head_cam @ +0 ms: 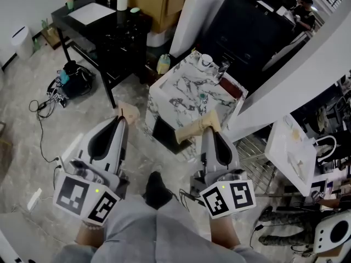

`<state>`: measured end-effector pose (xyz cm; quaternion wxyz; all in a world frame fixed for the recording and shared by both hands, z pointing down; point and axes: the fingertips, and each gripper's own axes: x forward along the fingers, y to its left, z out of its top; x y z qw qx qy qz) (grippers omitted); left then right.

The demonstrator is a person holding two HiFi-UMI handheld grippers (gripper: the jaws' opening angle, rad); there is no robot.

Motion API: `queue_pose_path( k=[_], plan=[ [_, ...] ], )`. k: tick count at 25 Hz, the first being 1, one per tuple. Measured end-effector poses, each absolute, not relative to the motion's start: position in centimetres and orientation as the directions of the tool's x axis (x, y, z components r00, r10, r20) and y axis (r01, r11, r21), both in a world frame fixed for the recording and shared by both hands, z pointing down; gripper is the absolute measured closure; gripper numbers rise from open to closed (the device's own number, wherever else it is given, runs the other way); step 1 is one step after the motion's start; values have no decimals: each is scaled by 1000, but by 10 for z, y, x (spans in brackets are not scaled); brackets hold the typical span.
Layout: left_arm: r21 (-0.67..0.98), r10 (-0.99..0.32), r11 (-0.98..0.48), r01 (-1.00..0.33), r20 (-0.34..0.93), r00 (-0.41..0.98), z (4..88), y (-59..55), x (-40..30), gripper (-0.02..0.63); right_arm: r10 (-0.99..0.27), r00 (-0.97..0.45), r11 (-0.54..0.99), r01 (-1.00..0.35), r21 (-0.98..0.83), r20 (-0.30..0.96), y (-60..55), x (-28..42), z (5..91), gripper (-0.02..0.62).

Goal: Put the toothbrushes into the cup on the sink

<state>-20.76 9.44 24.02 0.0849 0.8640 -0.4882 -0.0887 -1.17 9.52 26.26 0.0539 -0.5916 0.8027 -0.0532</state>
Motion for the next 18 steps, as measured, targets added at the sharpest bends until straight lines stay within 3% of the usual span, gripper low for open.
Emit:
queue_pose_path(
  k=[18],
  plan=[
    [233, -856, -510, -828, -42, 515, 248, -79, -142, 600, -948, -318, 310, -932, -188, 14, -85, 47, 279, 594]
  ],
)
